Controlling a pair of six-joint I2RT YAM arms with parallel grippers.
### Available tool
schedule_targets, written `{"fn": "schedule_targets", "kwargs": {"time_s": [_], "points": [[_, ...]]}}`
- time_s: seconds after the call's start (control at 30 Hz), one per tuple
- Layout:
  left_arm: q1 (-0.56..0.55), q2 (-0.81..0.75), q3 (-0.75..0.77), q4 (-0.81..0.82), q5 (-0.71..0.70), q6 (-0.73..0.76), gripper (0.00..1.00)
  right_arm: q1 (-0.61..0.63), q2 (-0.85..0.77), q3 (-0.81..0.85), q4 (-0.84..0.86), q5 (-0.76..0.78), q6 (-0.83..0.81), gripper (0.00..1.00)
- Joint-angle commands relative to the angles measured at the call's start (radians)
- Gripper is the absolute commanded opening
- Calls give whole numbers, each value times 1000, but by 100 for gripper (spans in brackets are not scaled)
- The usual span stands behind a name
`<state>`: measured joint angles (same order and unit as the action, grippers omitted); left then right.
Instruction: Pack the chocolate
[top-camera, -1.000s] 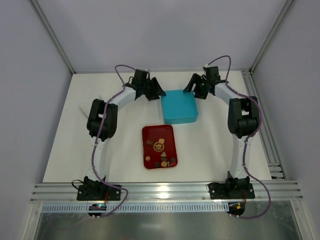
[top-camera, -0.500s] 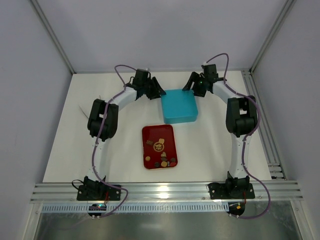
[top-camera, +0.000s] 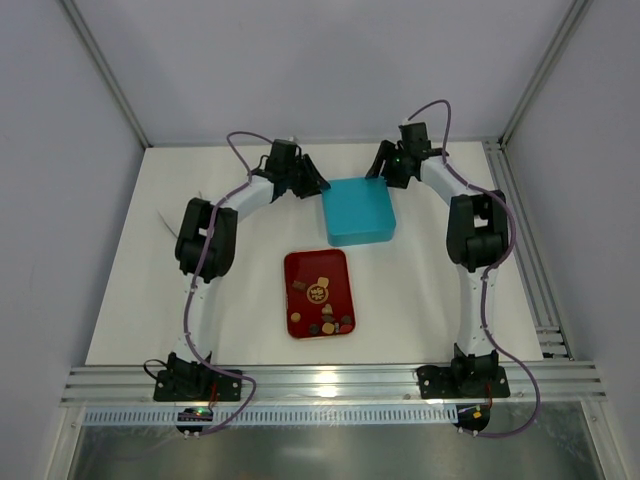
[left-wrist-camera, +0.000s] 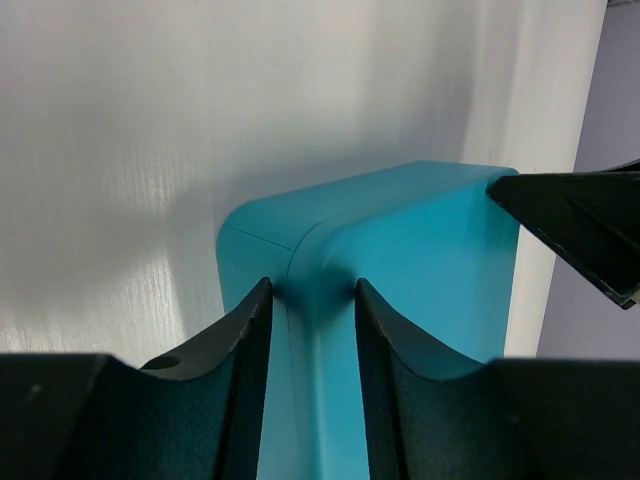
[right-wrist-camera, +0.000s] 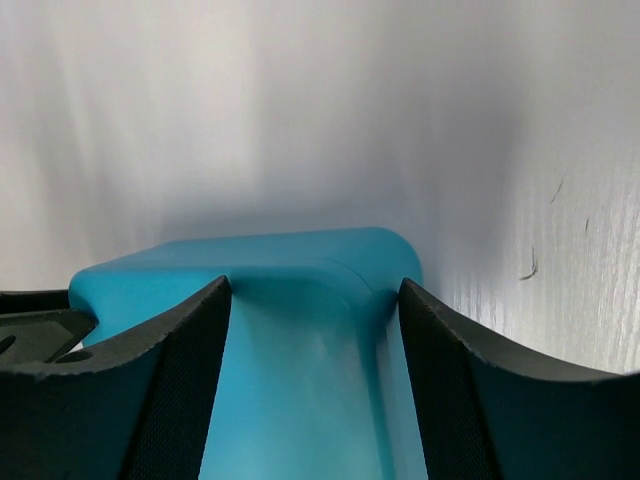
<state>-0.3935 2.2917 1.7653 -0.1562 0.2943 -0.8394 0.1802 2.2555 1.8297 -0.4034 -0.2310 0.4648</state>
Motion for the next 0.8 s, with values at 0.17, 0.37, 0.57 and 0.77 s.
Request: {"fn": "schedule_targets", "kwargs": {"time_s": [0.17, 0.37, 0.57, 0.77], "points": [[-34, 107, -66, -247, -106, 62, 23, 73, 113, 46, -207, 56, -51, 65], [-34, 101, -64, -250, -95, 68, 23, 68, 102, 5, -186, 3, -43, 56], [-34, 92, -46, -269, -99, 77, 25, 47, 56, -67, -141, 2, -20, 62], [-27, 84, -17, -282, -109, 79, 28, 10, 21, -38, -124, -33, -20, 68]]}}
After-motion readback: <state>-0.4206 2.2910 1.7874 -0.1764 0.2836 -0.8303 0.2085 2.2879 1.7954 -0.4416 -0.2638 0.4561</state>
